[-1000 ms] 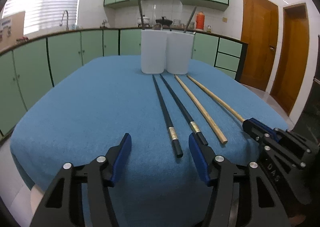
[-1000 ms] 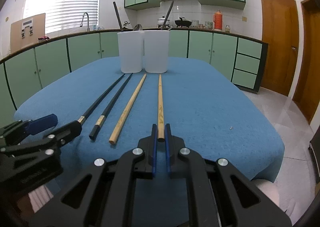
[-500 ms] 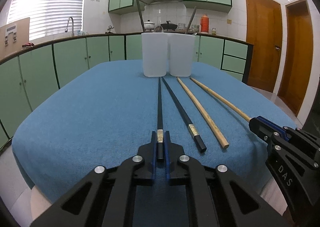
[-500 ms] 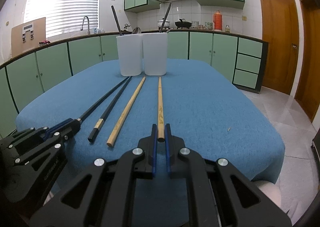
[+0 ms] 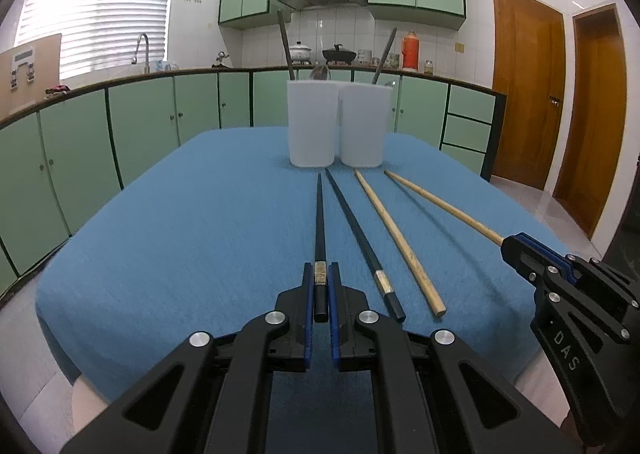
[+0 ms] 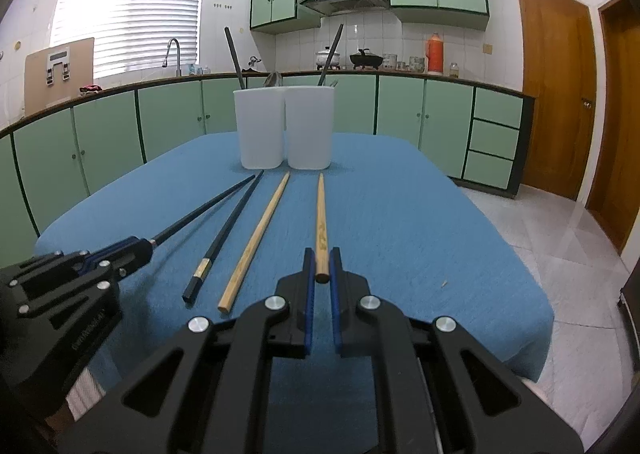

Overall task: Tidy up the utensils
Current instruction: 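Lift both chopsticks and carry them over the white holder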

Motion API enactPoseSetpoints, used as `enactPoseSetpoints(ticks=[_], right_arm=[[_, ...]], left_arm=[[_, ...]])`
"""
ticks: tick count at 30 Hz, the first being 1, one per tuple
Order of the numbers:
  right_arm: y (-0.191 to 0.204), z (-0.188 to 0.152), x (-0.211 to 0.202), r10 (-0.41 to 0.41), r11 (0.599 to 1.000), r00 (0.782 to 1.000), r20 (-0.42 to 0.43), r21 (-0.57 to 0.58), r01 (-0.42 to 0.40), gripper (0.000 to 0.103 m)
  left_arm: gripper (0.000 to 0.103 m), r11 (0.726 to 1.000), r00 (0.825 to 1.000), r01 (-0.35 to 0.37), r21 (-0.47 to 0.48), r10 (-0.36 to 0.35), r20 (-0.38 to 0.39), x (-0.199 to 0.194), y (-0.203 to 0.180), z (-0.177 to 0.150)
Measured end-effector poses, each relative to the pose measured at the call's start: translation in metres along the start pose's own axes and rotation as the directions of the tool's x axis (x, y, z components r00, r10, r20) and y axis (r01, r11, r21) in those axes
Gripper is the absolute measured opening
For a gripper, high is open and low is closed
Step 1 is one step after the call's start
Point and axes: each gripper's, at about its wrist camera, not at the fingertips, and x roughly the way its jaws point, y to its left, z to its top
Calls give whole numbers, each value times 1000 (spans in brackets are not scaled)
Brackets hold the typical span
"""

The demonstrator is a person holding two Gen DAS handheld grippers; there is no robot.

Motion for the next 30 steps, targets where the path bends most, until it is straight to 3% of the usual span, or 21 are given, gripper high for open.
enactPoseSetpoints(ticks=[11,21,30], right_arm=[[-11,33,-21,-1,1000,997,77,3,1,6],[-32,99,-37,56,998,987,150,26,-61,6],[-30,158,-36,108,994,978,176,-25,-105,6]], left_arm=[[7,1000,993,15,-2,-15,118,-34,5,31],[7,999,971,40,6,-40,234,-61,12,85],[7,997,961,77,15,-78,267,-60,13,135]])
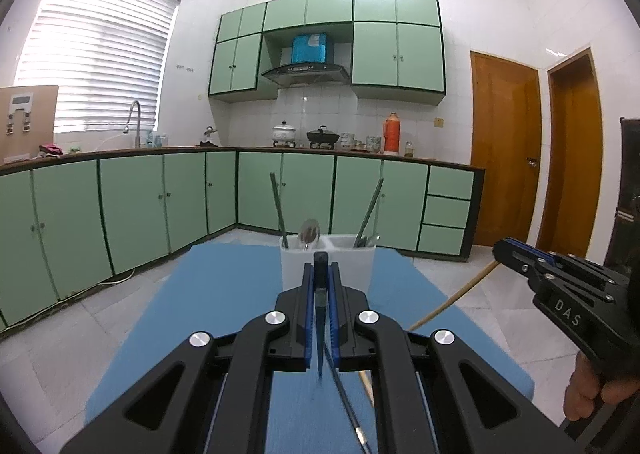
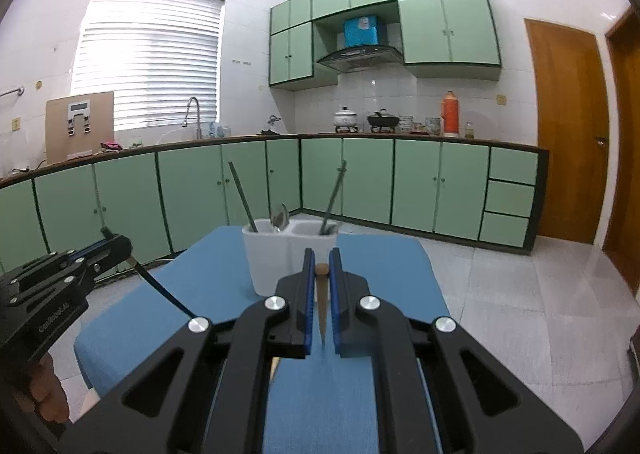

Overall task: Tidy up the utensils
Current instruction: 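Lift both chopsticks and carry them over the white holder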

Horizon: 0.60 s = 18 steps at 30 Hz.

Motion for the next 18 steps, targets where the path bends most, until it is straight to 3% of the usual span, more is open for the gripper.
enactPoseSetpoints(ticks=[9,18], right_arm=[[-9,48,20,78,997,997,-22,15,-77,6],[-10,97,27,114,993,993,-11,-26,-114,6]], left_arm=[[7,999,1000,30,-12,-30,10,20,11,38],[7,1000,996,23,-6,-23,81,26,21,77]])
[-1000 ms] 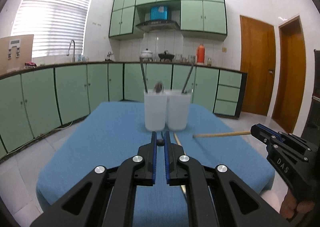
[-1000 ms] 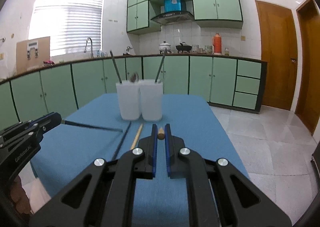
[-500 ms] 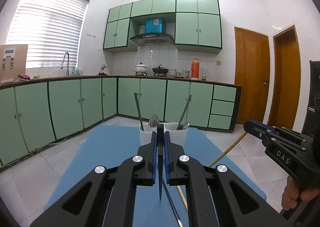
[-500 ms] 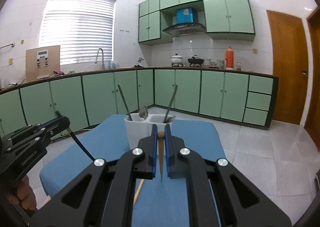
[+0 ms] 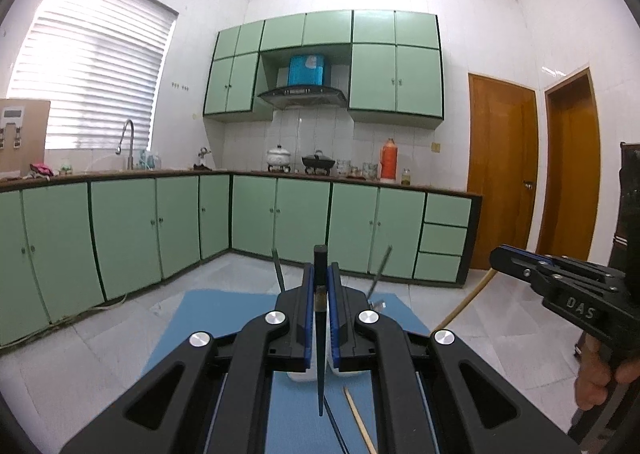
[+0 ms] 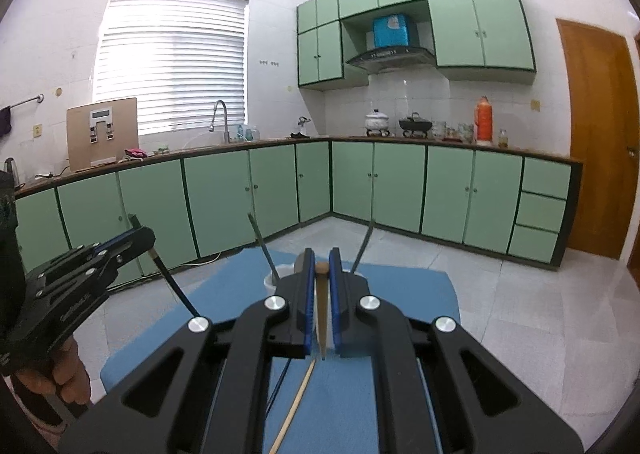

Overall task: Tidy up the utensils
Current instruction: 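Lift both chopsticks and carry them over the white holder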

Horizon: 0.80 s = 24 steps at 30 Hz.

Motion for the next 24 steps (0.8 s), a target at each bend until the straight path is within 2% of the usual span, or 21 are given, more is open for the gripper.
enactPoseSetpoints(ticks=[7,13,19,24], right_arm=[[-5,43,9,-12,999,999,37,-36,13,6],[-9,69,31,-17,998,998,62,-54,20,6],[-14,81,71,-36,997,999,37,-69,38,6],[-21,73,108,-35,998,999,-22,-52,34,6]], left_arm=[[7,1000,995,-2,7,1,99,12,3,44],[7,1000,987,-15,10,13,158,42,2,71],[7,999,984,-45,19,41,173,84,1,76],[7,997,988,-67,30,62,139,124,3,68]])
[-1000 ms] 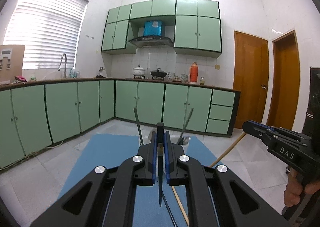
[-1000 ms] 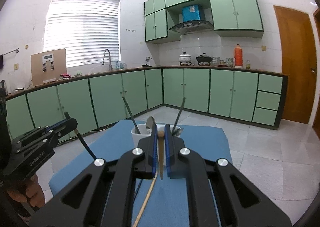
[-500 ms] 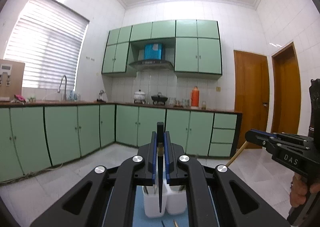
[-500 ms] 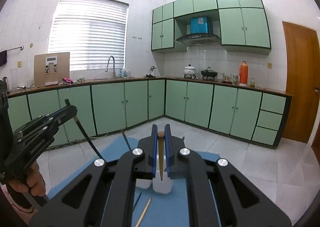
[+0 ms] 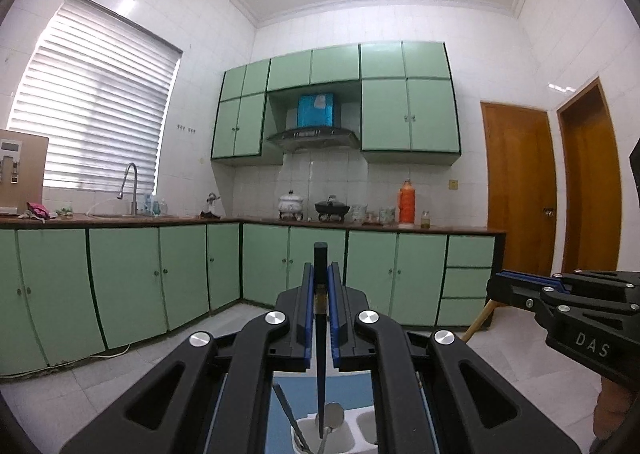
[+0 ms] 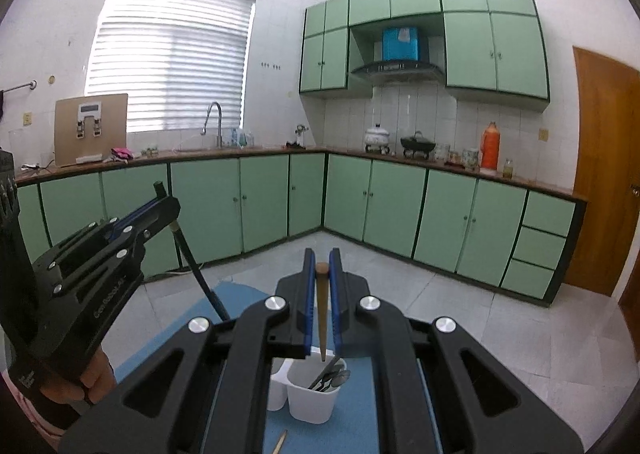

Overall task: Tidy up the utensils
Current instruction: 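Lift both chopsticks and carry them over the white holder, then lower both chopsticks into the holder and open both tools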

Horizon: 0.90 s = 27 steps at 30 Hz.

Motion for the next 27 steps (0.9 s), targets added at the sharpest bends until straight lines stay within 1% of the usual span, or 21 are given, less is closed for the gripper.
enactPoseSetpoints(ticks=[5,14,19,25,27], right_arm=[[-3,-14,34,0,1000,999,-53,22,2,6],[-4,-41,75,16,999,993,-116,51,-11,6],[2,-52,86,23,999,991,-135,51,-16,6],[6,-63,95,25,999,986,-163,48,-17,6],[7,-66,95,20,999,987,-158,50,-12,6]], left_arm=[[7,1000,998,-4,7,5,-57,31,0,-18],[7,1000,990,-13,-10,12,-142,62,7,-51],[7,1000,984,-21,-11,18,-177,71,11,-67],[7,1000,979,-28,-10,26,-200,75,13,-77],[7,1000,977,-28,-10,25,-210,76,13,-79]])
